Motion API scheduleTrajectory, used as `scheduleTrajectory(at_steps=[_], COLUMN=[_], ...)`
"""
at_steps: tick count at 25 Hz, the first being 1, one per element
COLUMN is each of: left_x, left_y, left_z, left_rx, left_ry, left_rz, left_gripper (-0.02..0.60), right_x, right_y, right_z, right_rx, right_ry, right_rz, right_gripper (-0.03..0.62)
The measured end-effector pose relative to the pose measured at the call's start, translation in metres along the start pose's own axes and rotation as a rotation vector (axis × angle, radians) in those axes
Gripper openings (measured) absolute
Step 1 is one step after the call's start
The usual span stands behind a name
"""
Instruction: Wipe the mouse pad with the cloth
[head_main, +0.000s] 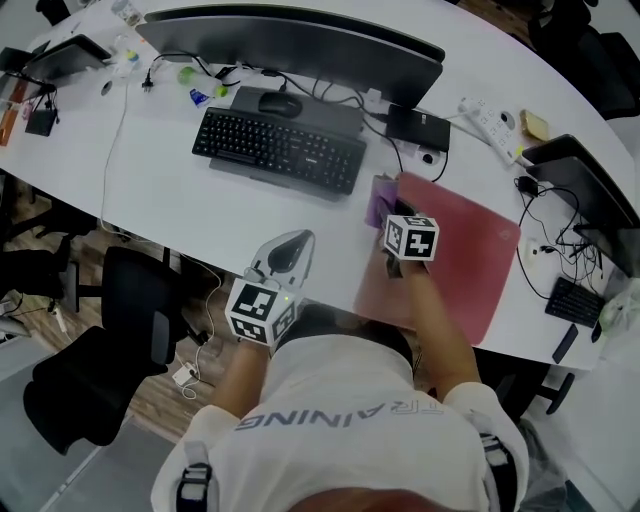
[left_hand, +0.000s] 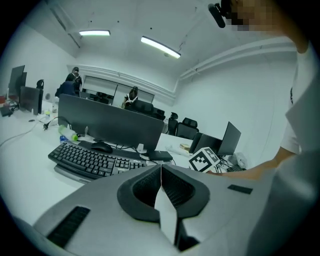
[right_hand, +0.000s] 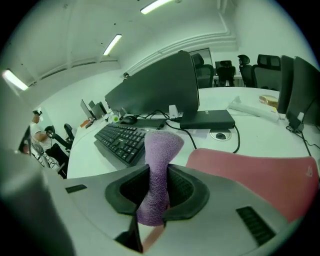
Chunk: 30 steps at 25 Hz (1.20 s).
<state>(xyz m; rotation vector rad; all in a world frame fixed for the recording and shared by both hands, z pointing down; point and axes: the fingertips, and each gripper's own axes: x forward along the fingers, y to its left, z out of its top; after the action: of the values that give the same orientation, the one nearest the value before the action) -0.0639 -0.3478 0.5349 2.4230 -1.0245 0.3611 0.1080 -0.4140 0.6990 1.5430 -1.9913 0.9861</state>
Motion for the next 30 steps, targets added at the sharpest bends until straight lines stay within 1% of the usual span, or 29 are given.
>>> scheduleTrajectory(at_steps=[2,6,12,19,23,30], left_x=[0.003,0.01,0.021,0.034,0.039,0.05], left_y=[0.004,0.003,-0.013,-0.062,-0.095,-0.146], left_z=[-0.003,-0.005,-0.005,-0.005,-0.008,-0.013], left_rx=[-0.009,-0.012,-0.006,0.02,0.03,0.04], left_ry=[0.007,0.016,0.028,0.027,0.028,0.023], left_rz=[-0.005,-0.019,-0.02,-0.021,-0.013,0.012], left_gripper=[0.032,0.032,0.032,0.032,0.032,0.032], right_x=[0.014,0.026,0.014,-0.014,-0.042,-0.08], right_y=[-0.008,-0.025,-0.062,-0.111,-0.147,-0.211], right_z=[-0.003,-0.011,-0.015,-0.03,-0.034,-0.049], right_rx=[0.005,0.012,0.067,0.091,0.087,0.118], right_ry=[0.027,0.066,0.068,0.065,0.067,0.051], right_rz=[-0.026,-0.052,-0.083,-0.095,-0.128,-0.15], right_gripper=[0.1,0.1,0.1,0.1,0.1,0.1])
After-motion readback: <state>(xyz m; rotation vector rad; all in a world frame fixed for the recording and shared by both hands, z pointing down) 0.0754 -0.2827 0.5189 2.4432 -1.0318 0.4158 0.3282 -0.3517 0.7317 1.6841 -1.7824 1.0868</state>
